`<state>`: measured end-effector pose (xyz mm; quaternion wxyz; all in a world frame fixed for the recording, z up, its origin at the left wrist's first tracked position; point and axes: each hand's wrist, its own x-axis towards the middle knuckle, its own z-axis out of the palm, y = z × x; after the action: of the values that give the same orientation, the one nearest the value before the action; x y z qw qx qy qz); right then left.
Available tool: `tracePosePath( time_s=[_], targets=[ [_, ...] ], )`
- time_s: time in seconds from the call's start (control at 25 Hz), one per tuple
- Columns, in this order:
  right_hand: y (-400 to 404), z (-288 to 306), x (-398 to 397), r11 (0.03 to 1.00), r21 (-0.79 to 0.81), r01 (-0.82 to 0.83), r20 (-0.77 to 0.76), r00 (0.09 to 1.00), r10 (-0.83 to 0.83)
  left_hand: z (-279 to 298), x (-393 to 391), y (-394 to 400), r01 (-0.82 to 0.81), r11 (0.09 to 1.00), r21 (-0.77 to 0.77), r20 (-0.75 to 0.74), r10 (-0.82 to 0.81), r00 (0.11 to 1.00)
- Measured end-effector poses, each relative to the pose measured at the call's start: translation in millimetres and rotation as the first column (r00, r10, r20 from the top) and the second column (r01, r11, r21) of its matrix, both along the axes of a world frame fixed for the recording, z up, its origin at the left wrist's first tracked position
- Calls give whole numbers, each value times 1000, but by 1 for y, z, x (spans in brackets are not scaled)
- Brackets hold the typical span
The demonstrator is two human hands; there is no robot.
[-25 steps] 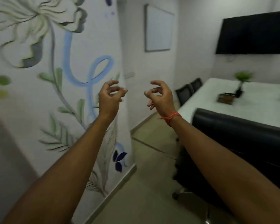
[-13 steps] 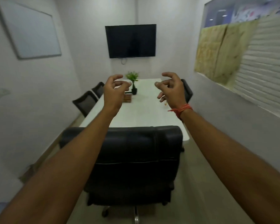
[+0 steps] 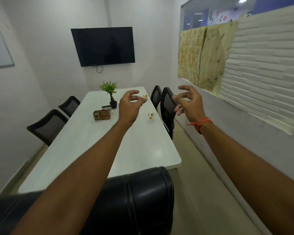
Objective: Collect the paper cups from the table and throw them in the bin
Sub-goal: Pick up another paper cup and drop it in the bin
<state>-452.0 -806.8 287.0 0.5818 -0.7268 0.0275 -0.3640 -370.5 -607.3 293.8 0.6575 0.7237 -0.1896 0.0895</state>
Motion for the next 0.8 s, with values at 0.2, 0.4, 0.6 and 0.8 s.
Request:
tracePosePath(
  time_s=[0.2,0.4,0.6,0.8],
  targets=[
    [-78,-27,63,1000,8,25,-32,999,-24,-24,73,-82,10,999,37,-28,-9,1000],
    [-191,-58,154,1000,16,-19,-84,996,20,-59,157,-188,-79,996,46,-73,82,994],
    [-272,-70,241,994,-43,-100,-162,983,91,-73,226,-259,-158,986,61,-113,164,980],
    [-307,-93,355,976,-55,-209,-221,956,192,-105,333,-294,-255,965,55,-151,261,954]
  ],
)
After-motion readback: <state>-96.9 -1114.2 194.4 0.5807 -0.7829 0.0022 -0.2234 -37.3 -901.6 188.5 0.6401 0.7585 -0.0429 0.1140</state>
